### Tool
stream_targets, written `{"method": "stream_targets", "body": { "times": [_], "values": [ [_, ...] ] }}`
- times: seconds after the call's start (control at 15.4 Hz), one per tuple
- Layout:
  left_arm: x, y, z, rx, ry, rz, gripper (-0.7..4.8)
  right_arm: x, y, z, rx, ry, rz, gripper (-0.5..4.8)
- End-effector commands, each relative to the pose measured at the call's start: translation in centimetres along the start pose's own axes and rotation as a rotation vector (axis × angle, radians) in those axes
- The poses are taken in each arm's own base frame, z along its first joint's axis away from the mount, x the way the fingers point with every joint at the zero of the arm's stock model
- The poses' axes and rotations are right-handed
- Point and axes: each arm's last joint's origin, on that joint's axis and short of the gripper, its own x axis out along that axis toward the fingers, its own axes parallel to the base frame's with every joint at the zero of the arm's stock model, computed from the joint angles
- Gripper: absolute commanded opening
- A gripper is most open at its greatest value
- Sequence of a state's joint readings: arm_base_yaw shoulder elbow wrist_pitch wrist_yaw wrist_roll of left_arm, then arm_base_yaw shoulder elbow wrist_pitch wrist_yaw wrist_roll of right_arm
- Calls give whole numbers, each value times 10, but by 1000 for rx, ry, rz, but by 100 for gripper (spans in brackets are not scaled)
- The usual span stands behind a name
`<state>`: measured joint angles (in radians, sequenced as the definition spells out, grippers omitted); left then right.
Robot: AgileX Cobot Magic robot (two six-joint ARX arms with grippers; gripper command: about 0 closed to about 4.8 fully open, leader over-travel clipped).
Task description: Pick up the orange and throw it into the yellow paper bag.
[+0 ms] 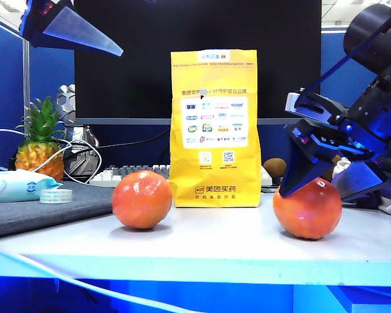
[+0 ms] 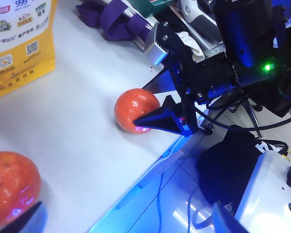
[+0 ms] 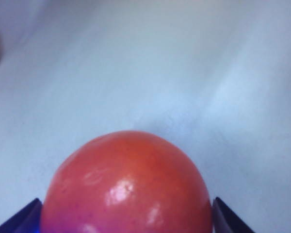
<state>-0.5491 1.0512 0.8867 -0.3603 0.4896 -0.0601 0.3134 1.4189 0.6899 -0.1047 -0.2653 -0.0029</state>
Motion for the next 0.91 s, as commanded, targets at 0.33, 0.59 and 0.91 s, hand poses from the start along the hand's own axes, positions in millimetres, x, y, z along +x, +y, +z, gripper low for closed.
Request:
{"method": "stream_targets", "body": {
  "times": [0.33, 0.59, 0.91],
  "values": [
    [1, 0, 2, 6, -10, -2, 479, -2, 1, 6, -19, -46, 0, 41],
    [0, 0, 6, 23, -43, 12, 479, -36, 9, 61, -102, -164, -27, 40],
    [-5, 2, 20, 169, -178, 196, 479, -116, 34, 134, -192, -432, 63, 39]
  ]
}}
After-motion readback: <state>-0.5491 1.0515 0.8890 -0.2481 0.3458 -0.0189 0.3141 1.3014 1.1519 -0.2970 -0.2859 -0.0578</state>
